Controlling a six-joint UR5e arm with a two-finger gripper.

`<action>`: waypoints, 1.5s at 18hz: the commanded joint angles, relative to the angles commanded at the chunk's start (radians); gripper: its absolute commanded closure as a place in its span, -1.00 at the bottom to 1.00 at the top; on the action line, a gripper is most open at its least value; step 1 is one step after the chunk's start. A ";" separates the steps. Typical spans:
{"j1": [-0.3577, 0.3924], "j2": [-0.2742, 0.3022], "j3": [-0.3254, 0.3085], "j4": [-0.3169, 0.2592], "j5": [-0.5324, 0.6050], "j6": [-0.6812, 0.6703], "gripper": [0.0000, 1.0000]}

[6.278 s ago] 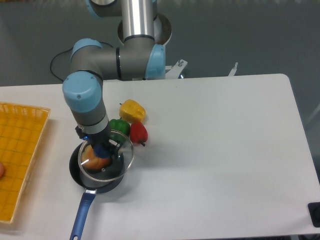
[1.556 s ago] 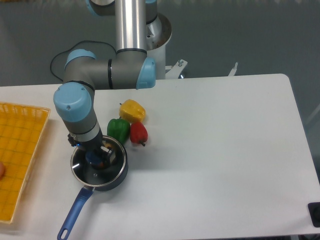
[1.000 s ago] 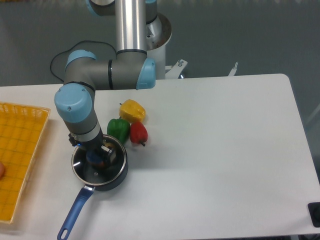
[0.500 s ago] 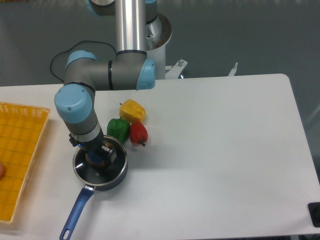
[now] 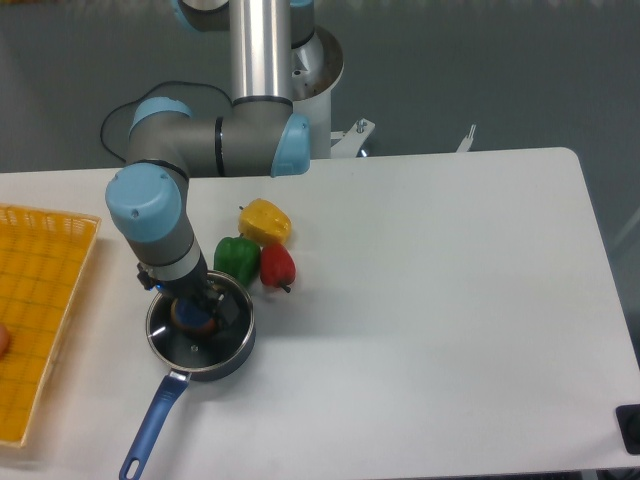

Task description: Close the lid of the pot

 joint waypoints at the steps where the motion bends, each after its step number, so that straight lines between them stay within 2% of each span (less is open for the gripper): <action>1: 0.000 0.025 0.000 -0.009 0.000 0.000 -1.00; 5: 0.015 0.130 -0.032 -0.118 -0.002 0.040 -1.00; 9: 0.184 0.232 -0.089 -0.188 -0.009 0.211 -1.00; 11: 0.289 0.246 -0.089 -0.230 -0.009 0.340 -1.00; 14: 0.441 0.258 -0.086 -0.229 -0.005 0.490 -1.00; 16: 0.547 0.253 -0.080 -0.224 -0.014 0.572 -1.00; 18: 0.632 0.240 -0.061 -0.223 -0.011 0.735 -1.00; 20: 0.707 0.195 -0.032 -0.224 -0.009 0.884 -1.00; 22: 0.750 0.134 -0.003 -0.213 -0.006 1.001 -1.00; 24: 0.782 0.071 0.032 -0.168 -0.005 1.057 -1.00; 27: 0.804 0.011 0.060 -0.140 -0.003 1.144 -1.00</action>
